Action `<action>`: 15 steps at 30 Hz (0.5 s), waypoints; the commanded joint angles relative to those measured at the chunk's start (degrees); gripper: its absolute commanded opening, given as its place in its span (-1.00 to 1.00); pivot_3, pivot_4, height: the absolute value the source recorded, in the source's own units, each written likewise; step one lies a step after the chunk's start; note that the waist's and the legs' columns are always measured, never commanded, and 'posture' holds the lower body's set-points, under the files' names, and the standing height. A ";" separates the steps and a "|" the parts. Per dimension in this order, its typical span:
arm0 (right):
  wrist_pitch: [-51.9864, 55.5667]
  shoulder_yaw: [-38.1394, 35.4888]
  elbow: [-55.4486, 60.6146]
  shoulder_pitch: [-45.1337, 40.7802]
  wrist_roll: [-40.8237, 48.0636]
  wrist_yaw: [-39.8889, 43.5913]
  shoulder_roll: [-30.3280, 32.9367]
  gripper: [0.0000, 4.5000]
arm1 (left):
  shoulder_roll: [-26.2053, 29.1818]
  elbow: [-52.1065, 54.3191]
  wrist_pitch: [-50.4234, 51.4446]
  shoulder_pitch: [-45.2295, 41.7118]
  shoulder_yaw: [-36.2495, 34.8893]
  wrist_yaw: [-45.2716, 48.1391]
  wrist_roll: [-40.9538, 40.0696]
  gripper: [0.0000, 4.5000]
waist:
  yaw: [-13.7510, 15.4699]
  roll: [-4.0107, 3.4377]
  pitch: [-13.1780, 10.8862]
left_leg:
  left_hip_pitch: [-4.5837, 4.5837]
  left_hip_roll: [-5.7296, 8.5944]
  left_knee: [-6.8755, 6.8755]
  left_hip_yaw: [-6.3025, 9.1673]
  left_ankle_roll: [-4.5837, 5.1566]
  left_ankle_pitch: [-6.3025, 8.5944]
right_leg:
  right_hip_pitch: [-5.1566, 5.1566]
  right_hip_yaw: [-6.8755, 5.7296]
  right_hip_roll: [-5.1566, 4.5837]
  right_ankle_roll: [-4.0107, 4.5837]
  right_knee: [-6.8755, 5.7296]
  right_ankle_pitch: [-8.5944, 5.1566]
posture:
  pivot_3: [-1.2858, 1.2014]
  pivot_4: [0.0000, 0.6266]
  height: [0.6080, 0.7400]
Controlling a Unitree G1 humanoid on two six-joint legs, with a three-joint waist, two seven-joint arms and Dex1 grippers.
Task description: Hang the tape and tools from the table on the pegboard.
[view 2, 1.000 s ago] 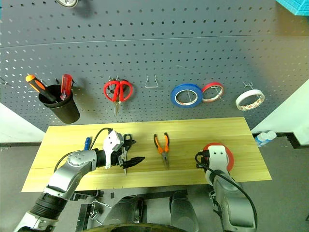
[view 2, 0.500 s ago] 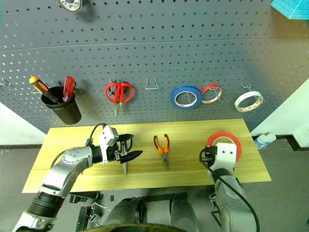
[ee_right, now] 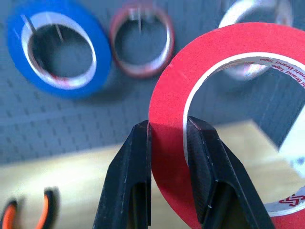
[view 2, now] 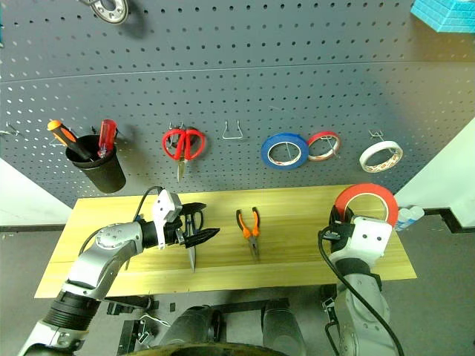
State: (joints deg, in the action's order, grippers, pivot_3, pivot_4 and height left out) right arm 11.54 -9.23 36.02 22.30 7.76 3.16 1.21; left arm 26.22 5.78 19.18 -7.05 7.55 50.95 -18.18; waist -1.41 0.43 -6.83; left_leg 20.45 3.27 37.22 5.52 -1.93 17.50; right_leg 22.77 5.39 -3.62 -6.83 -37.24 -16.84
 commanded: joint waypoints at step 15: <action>-5.55 7.61 -1.28 -12.39 -5.19 -0.44 0.58 -0.70 | -1.58 1.34 -2.55 -1.45 -3.77 -1.34 -2.53 1.00 | -1.07 0.10 0.21 | -0.05 0.00 0.08 0.02 -0.03 -0.02 | -0.01 0.00 0.03 0.02 -0.12 0.02 | 0.01 -0.79 0.76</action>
State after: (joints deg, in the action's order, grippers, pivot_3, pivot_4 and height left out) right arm 7.49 -1.87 34.32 10.79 2.60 2.63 1.55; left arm 24.72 5.66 17.90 -7.82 5.28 49.82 -19.52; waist -2.48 0.53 -6.61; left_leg 20.41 3.27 37.31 5.54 -1.96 17.48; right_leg 22.75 5.39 -3.59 -6.81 -37.36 -16.82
